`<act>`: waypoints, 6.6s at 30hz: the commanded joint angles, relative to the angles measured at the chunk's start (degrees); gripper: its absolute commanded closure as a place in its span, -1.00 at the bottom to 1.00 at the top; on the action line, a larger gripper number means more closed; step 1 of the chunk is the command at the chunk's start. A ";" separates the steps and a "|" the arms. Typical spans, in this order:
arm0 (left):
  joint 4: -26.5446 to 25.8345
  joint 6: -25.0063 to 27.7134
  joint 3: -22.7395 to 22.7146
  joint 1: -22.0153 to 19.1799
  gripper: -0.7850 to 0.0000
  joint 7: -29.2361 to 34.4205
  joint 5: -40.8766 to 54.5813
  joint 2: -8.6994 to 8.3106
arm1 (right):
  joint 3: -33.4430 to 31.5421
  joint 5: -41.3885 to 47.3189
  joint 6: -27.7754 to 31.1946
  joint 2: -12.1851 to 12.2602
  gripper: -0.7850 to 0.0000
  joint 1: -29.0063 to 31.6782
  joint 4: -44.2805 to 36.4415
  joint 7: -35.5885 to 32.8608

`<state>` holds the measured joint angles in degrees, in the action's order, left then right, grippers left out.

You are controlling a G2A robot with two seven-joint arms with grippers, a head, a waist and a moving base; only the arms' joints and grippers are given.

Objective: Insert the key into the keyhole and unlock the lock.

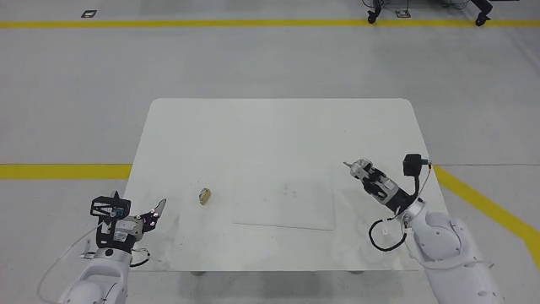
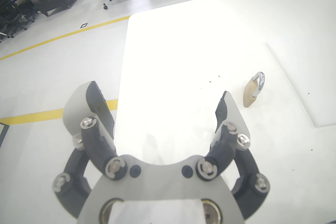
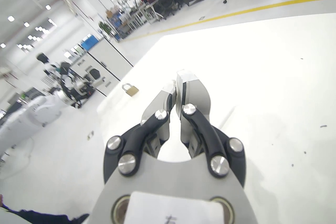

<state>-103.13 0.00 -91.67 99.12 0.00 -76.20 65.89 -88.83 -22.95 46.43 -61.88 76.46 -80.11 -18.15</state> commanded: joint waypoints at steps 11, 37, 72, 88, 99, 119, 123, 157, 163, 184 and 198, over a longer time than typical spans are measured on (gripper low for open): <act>2.00 9.53 3.72 -3.47 -1.00 6.08 14.30 0.60 | -0.69 0.14 -0.22 0.14 1.00 0.91 -0.04 -0.23; -1.28 21.03 -0.84 -10.06 -1.00 24.67 44.88 -0.22 | 14.67 21.03 -9.04 -1.81 1.00 -4.01 -3.08 -13.10; 16.66 25.34 18.62 -29.24 -0.82 64.80 94.16 0.19 | 30.62 43.66 -10.00 -5.38 1.00 -12.23 5.19 -29.69; 13.79 24.40 19.84 -27.69 0.41 57.74 84.71 -0.43 | 32.12 43.98 -10.55 -5.82 1.00 -13.40 6.92 -33.06; 12.61 22.67 21.16 -27.29 0.51 53.67 80.04 -0.65 | 31.65 44.65 -10.86 -5.73 1.00 -13.52 6.77 -34.75; 12.58 21.98 22.36 -27.51 1.00 52.64 80.61 -1.10 | 32.99 43.84 -11.98 -6.23 1.00 -14.30 7.84 -35.08; 12.44 21.96 22.41 -27.46 1.00 52.14 80.01 -1.22 | 32.92 43.69 -11.98 -6.25 1.00 -14.23 7.74 -34.96; 12.46 20.33 23.12 -27.80 -1.00 51.89 80.23 -2.05 | 30.84 42.34 -13.36 -5.49 1.00 -12.59 5.70 -36.61; 13.08 20.36 20.49 -27.99 -1.00 51.67 81.40 -2.57 | 20.61 40.17 -8.17 -3.07 1.00 -9.82 6.09 -34.03; 0.32 20.77 2.58 -24.76 -1.00 53.80 64.29 -6.16 | 2.74 31.01 -5.87 1.17 1.00 -8.03 1.98 -34.99; -4.10 15.30 16.27 -25.35 -1.00 53.06 14.81 -6.36 | 2.74 31.01 -5.87 1.17 1.00 -8.03 1.98 -34.99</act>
<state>-107.68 16.13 -77.20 74.78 53.11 -56.98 59.41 -86.09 8.06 40.56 -60.70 68.43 -78.13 -53.13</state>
